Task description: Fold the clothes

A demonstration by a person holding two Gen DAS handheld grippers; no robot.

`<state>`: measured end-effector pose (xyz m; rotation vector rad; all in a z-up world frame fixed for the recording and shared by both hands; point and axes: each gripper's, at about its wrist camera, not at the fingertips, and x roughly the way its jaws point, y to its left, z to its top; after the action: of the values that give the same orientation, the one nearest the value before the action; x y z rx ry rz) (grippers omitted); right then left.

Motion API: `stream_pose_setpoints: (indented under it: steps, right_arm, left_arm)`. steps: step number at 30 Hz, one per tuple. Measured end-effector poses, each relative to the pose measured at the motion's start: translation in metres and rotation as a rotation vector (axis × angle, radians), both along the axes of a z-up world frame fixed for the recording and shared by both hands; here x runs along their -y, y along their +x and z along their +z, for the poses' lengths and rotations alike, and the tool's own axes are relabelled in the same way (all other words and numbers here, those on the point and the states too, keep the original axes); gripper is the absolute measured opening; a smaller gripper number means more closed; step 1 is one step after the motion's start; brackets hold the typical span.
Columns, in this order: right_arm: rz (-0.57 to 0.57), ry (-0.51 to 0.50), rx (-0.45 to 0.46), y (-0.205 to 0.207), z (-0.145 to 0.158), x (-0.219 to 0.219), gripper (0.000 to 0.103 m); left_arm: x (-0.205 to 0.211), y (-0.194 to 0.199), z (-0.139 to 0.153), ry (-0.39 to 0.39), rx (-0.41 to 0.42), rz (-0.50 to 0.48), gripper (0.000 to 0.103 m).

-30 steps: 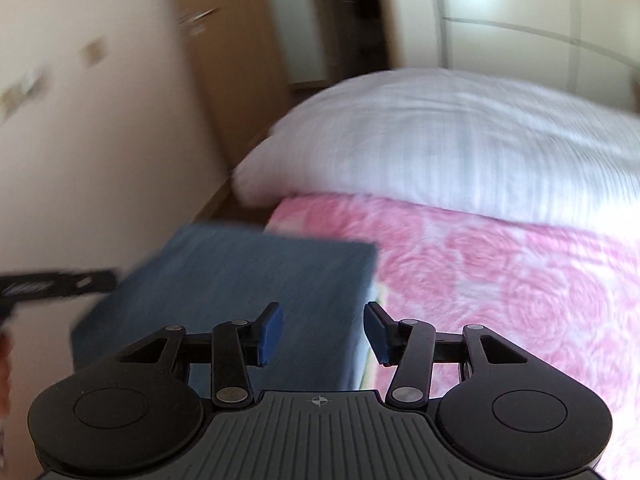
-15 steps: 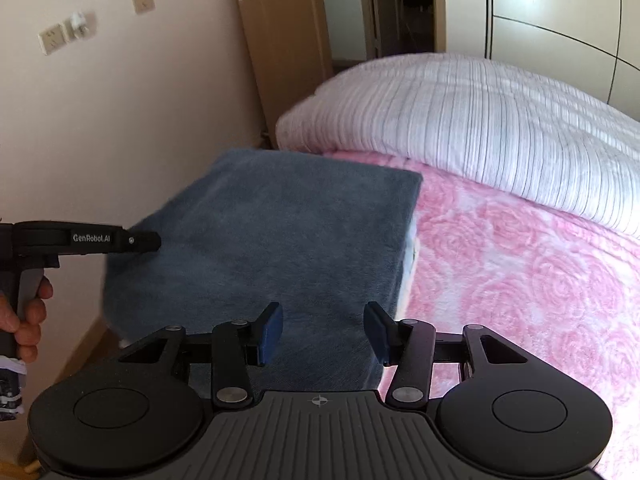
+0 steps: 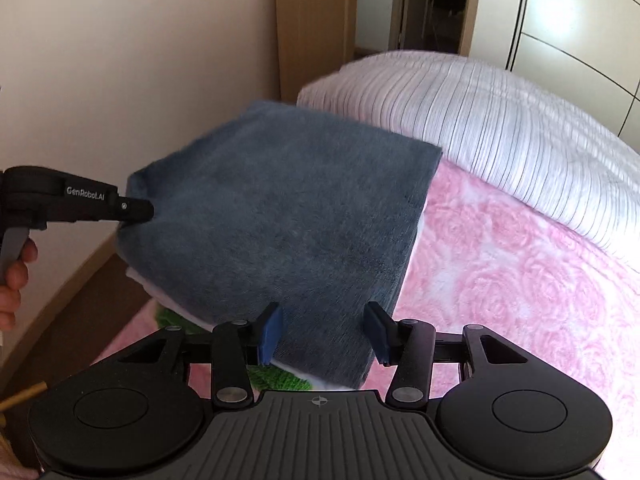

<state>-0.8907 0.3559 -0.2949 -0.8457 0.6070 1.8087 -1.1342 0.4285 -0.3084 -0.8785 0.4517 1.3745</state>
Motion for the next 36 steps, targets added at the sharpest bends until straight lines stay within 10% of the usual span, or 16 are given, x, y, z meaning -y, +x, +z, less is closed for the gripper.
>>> stream_pose_setpoints:
  steps: [16,36]
  right_arm:
    - [-0.044,-0.128,-0.048,0.016,0.072,0.041,0.05]
    - [-0.061,-0.068,-0.071,0.046,0.148,0.085,0.063]
  left_arm:
    - [0.091,0.051,0.094,-0.165,-0.115,0.033,0.029]
    - [0.157,0.117,0.186,-0.036,-0.328,0.045,0.058]
